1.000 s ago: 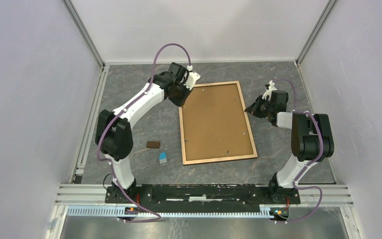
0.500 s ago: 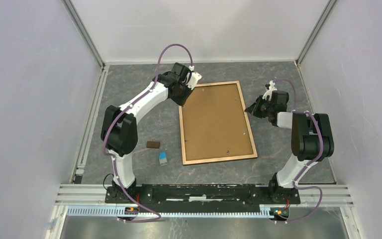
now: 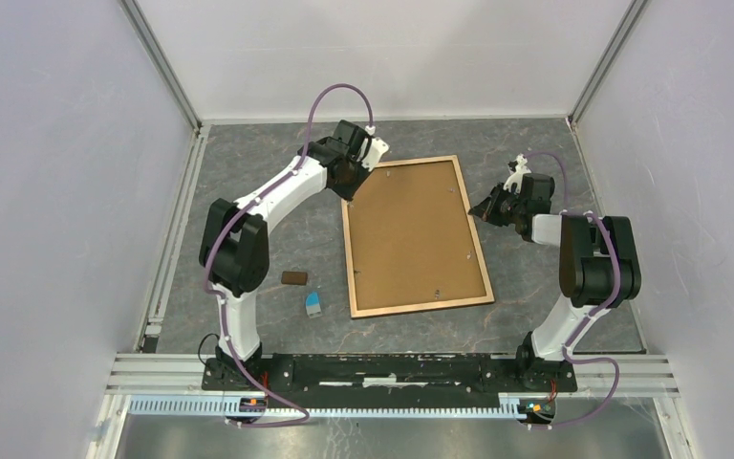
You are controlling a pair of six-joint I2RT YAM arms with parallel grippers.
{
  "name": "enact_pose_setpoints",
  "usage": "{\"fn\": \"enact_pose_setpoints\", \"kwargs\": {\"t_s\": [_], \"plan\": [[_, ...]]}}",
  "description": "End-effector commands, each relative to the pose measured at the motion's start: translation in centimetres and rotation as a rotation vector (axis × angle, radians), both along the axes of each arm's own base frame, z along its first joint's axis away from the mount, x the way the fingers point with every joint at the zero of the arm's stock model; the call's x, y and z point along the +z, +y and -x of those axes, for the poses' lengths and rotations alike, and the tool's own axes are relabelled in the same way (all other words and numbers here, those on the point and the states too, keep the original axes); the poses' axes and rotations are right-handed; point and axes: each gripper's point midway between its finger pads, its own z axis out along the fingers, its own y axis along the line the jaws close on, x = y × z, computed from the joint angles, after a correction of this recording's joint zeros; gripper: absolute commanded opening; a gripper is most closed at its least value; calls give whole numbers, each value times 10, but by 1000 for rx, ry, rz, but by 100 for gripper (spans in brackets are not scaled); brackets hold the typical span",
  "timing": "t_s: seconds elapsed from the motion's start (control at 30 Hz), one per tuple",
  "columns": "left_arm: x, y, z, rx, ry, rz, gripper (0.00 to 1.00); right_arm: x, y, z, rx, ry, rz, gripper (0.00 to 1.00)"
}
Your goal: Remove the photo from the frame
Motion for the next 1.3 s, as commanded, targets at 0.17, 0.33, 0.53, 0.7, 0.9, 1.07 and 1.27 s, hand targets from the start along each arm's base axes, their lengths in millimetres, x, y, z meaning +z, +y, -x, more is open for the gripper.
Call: {"fn": "enact_pose_setpoints", "kwargs": {"t_s": [0.17, 0.33, 0.53, 0.7, 0.9, 1.07, 1.27], "plan": [[13, -4, -21, -33, -88, -22, 2, -59, 10, 56, 43, 272, 13, 0], [12, -8, -24, -36, -93, -13, 2, -60, 10, 58, 44, 278, 12, 0], [11, -18, -25, -41, -84, 33, 2, -60, 10, 57, 44, 276, 14, 0], [13, -27, -24, -44, -73, 77, 2, -61, 10, 58, 42, 278, 12, 0], [2, -37, -11, -82, -10, 104, 2, -61, 9, 57, 40, 277, 14, 0], [-1, -41, -3, -98, 16, 122, 2, -62, 9, 57, 40, 280, 14, 0], [2, -41, 0, -109, 15, 129, 2, -62, 9, 57, 39, 278, 14, 0]]}}
